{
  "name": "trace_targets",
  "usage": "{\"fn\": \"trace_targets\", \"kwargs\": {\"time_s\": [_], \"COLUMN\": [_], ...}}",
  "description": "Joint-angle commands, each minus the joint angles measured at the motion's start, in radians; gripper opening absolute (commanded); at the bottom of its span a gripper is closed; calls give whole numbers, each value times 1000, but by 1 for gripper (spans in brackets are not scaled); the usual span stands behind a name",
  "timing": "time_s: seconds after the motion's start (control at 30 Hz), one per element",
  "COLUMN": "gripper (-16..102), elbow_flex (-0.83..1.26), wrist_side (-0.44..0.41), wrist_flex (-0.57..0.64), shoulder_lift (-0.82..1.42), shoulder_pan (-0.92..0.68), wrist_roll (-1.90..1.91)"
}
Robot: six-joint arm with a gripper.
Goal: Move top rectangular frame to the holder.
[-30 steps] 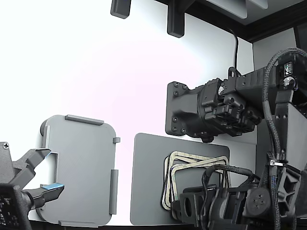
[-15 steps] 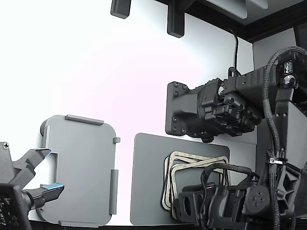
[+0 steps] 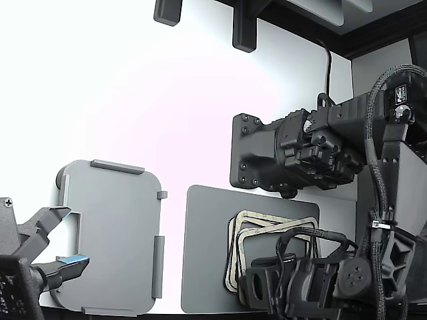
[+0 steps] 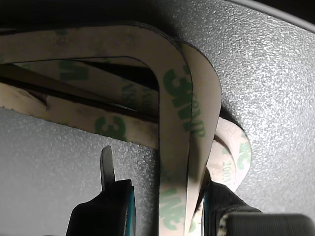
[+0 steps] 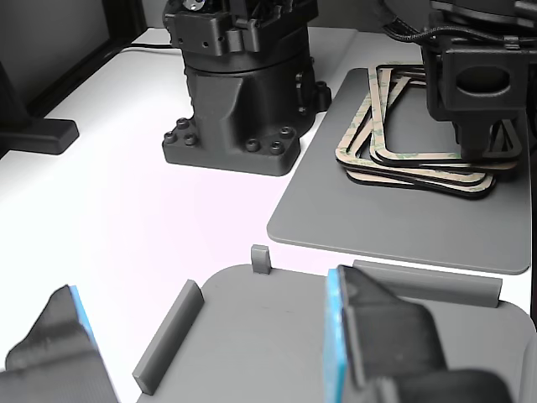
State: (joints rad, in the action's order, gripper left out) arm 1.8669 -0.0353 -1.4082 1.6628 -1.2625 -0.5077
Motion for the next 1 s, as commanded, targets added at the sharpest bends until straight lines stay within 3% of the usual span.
{"fn": "trace_targets", "kwargs": {"time_s": [0.0,0.63,0.97], "gripper": [54,50,35], "elbow_flex": [-11,-2,11], "wrist_side": [-3,-6,-14], "wrist_flex": [8,21,32], "shoulder_lift": [17,18,21], "shoulder_pan": [11,2,-2], "wrist_roll": [-3,-8,2]}}
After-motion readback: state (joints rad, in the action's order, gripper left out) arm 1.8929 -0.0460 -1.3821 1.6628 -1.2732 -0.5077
